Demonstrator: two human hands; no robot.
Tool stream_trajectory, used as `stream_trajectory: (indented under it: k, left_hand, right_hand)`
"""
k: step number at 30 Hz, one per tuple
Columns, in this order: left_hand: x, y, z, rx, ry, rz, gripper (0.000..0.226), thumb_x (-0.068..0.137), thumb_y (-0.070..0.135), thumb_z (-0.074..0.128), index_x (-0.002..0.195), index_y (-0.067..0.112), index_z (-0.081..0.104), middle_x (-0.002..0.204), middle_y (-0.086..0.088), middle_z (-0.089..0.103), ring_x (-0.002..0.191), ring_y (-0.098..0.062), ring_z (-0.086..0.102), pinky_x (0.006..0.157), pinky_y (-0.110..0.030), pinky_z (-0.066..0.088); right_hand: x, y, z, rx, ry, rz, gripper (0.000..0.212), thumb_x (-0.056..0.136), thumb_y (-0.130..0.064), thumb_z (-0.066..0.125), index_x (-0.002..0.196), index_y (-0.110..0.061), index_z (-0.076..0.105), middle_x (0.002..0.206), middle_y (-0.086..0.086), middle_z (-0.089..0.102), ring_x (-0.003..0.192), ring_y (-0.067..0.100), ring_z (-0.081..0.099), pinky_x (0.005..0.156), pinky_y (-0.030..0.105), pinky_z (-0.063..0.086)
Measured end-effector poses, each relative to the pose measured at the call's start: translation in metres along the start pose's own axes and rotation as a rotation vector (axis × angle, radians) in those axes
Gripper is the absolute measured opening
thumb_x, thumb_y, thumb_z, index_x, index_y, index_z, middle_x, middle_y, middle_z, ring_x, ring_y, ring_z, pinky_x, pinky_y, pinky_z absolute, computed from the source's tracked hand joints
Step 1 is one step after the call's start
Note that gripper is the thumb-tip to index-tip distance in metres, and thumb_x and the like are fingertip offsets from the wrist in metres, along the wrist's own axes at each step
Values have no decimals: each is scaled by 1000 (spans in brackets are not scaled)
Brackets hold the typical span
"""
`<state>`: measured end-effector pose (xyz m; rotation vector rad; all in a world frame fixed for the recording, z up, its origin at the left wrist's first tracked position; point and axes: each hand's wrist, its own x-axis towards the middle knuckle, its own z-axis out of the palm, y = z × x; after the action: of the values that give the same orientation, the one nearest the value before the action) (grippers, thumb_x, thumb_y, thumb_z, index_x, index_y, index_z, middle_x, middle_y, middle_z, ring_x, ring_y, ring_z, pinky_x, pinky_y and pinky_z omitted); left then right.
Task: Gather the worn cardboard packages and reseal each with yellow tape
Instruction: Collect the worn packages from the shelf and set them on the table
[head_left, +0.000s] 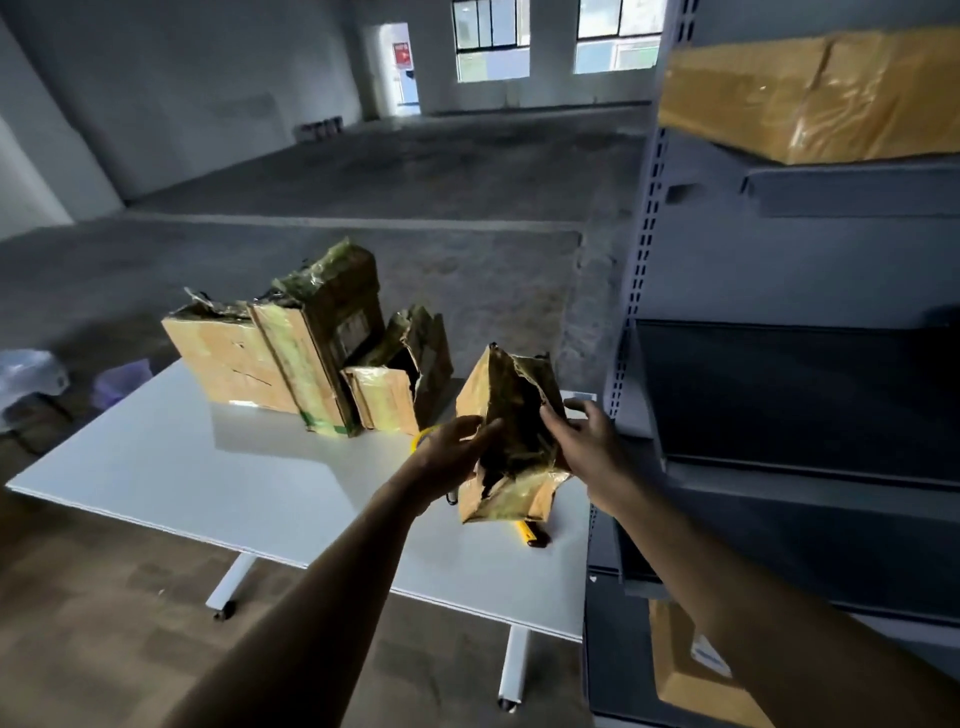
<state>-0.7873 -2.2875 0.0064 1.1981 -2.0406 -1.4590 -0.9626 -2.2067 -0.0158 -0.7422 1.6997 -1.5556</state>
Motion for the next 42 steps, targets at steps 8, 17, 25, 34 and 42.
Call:
stream_trajectory:
  k: [8,17,25,34,42]
  left_hand:
    - [97,-17,-34,-21,-69,86,37,97,44,55,118,17,68,102,-6,72,88,-16,66,76,-33,56]
    - [229,-36,-86,197,-141,275,31,96,16,63,122,-1,65,112,-18,72,107,-21,68,71,-14,48]
    - [286,-52,-83,191,-267,240,25,102,15,50,118,7,68,109,-12,72,91,-8,63,76,-24,49]
    - [314,-64,-70,240,-359,159,25,102,5,46,120,8,62,109,-4,66,101,-11,60,76,-12,47]
    - [327,-72,-62,299,-334,17,39,98,7,50,136,5,49,124,-19,63,108,-33,63,89,-42,52]
  right_hand:
    - [76,-5,41,-105,96,-13,34,95,-40,63,117,-14,61,109,3,68,98,17,66,84,34,56]
    - [161,-19,95,-153,283,54,25,98,-18,60,119,-6,59,93,0,62,77,11,59,56,15,46]
    - [206,-7,117,-164,284,170,33,95,-18,65,125,-10,56,109,6,64,76,7,57,48,5,41]
    - [236,23,121,-162,238,257,48,96,-33,64,134,-6,51,103,0,62,82,4,56,66,17,44]
    - [237,26,114,-324,154,299,46,101,-42,52,131,-7,57,95,-2,62,84,9,57,60,18,40]
